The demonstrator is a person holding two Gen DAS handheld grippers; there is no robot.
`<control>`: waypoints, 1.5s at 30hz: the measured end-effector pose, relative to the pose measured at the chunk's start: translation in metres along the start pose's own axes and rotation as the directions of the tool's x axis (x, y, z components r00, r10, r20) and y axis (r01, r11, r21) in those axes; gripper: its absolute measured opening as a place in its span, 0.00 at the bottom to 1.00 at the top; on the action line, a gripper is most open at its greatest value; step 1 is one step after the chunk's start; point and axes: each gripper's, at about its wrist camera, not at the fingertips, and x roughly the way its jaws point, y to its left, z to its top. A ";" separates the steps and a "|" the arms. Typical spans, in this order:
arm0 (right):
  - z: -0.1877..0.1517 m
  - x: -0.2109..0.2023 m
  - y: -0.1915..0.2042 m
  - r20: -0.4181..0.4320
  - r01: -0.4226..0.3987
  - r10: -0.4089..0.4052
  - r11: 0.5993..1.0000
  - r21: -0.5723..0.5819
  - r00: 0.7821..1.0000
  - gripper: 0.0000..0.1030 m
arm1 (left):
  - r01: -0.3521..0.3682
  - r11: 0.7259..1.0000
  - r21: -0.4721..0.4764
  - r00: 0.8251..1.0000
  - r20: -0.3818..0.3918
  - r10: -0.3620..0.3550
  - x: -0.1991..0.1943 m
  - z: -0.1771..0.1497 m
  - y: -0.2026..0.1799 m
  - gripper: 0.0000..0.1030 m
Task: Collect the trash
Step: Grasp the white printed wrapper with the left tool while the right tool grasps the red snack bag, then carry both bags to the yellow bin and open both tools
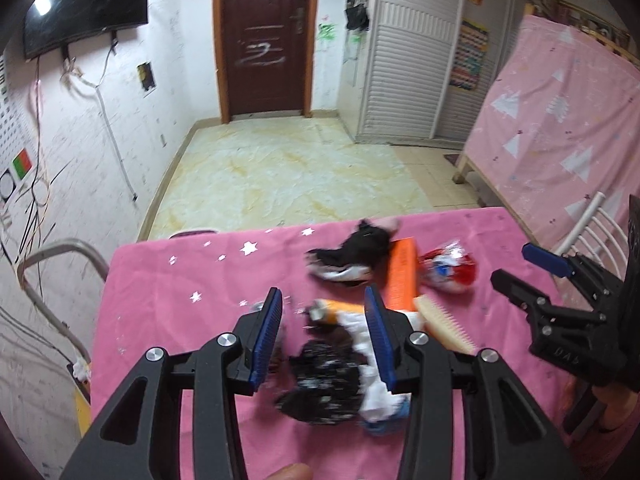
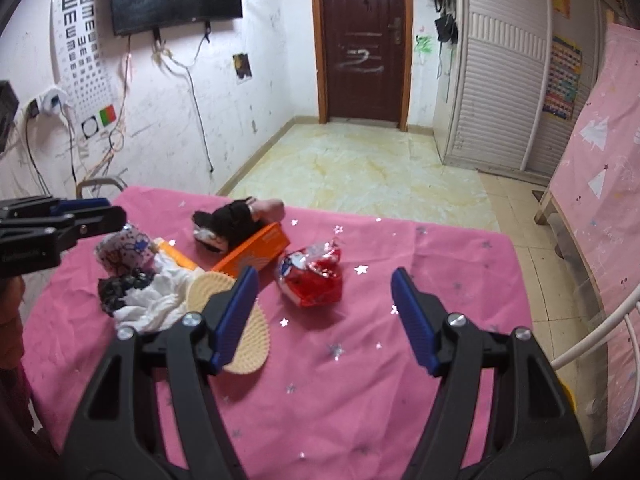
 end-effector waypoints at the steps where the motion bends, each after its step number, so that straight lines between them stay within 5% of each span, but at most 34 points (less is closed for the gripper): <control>1: 0.001 0.007 0.001 -0.016 0.002 -0.002 1.000 -0.008 1.000 0.64 | -0.007 1.000 -0.007 1.000 -0.007 0.007 0.004 -0.002 0.005 0.34; 20: 0.014 0.072 0.011 -0.142 -0.017 0.011 0.999 -0.044 0.990 0.64 | 0.017 0.996 -0.084 0.991 -0.130 -0.027 0.056 -0.019 0.041 0.34; 23: 0.014 0.077 0.008 -0.153 -0.025 0.019 0.999 -0.034 0.988 0.53 | 0.015 0.996 -0.090 0.989 -0.143 -0.028 0.062 -0.016 0.046 0.20; 26: 0.012 0.081 0.007 -0.162 -0.035 0.029 0.999 -0.031 0.986 0.40 | 0.015 0.996 -0.082 0.989 -0.146 -0.027 0.064 -0.017 0.046 0.17; 34: 0.010 0.066 0.004 -0.119 -0.024 0.023 1.000 -0.010 0.993 0.33 | -0.009 0.996 -0.090 0.993 -0.116 -0.001 0.052 -0.019 0.043 0.14; 45: 0.016 -0.004 -0.010 0.036 -0.026 0.026 0.999 0.019 0.999 0.33 | -0.035 0.997 -0.076 0.999 0.006 0.036 -0.012 -0.007 0.020 0.14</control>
